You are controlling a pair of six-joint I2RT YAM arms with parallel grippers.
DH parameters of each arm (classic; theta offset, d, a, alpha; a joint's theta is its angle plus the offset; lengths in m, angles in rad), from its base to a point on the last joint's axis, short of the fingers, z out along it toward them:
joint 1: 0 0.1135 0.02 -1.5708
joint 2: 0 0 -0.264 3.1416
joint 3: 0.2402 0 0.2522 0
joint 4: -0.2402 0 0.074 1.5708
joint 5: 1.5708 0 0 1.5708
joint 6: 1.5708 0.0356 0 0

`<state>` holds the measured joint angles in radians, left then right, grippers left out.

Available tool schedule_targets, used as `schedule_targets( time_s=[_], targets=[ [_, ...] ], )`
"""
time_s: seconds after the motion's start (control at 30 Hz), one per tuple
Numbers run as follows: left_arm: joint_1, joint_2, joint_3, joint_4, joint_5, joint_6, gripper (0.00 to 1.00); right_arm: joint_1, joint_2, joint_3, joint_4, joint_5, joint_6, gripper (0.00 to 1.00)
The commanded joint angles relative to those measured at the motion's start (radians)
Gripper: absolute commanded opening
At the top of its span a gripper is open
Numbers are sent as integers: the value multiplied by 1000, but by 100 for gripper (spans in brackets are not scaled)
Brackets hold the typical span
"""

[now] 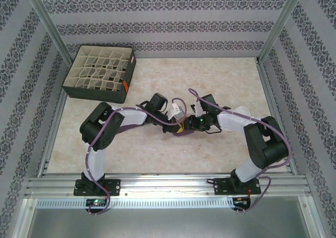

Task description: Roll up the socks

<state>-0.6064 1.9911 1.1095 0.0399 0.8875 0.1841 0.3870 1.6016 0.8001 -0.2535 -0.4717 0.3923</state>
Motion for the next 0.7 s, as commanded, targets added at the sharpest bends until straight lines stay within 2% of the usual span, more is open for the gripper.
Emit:
schedule_targets(
  time_s=[0.0,0.13,0.3,0.4,0.47,0.53,0.67],
  targets=[
    [-12,-32,-55,-100,-42,66,7,15,69,-4,-33,53,-1,36],
    [-36,-124,-99,-72,-117,187,26,19,113,2,-62,51,-6,36],
    [-55,-258,-234,159,-211,265,31,29,145,9,-77,51,-1,35],
    [-118,-329,-323,266,-363,428,33,35,156,18,-84,53,0,35],
    [-203,-353,-377,341,-548,578,34,36,161,26,-87,53,-1,35],
    [-270,-338,-428,486,-695,678,36,36,169,32,-90,52,-2,35],
    [-333,-256,-457,653,-865,763,41,38,184,43,-99,49,-4,33]
  ],
)
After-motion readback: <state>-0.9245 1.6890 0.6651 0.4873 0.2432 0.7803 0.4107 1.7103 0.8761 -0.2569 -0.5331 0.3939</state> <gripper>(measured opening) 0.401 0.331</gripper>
